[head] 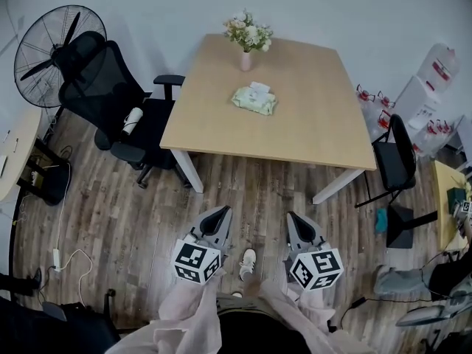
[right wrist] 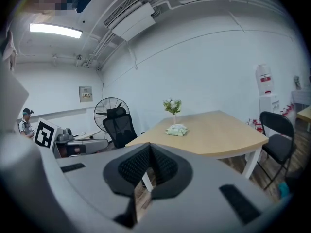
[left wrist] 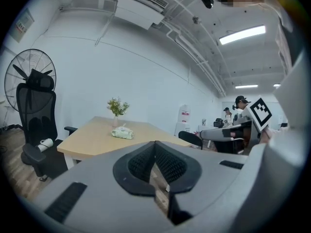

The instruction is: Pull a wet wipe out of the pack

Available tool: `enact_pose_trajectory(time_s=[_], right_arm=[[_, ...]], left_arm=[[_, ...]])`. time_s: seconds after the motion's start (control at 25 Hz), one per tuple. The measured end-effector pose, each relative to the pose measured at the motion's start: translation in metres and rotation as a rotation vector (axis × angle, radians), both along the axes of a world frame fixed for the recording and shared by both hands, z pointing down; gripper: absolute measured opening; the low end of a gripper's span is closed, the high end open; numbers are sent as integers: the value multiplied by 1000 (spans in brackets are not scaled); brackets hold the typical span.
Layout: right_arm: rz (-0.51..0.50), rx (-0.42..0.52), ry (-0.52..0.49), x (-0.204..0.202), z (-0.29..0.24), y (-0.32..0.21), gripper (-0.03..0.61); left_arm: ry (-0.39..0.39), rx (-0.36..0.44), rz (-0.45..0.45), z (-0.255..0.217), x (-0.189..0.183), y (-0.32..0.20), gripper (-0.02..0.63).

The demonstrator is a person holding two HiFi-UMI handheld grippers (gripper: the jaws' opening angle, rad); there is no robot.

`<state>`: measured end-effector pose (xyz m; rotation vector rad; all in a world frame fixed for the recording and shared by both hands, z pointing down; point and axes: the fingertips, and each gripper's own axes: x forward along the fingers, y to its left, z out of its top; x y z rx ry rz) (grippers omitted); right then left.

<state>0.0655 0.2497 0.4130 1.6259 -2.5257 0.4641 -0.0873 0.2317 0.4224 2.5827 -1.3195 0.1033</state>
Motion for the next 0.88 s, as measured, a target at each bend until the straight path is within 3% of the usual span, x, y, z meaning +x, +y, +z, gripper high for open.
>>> enact_pose_trajectory(time_s=[0.88], right_arm=[[-82, 2, 10, 35, 5, -165, 9]], left_arm=[[-2, -4, -76, 9, 34, -156, 11]])
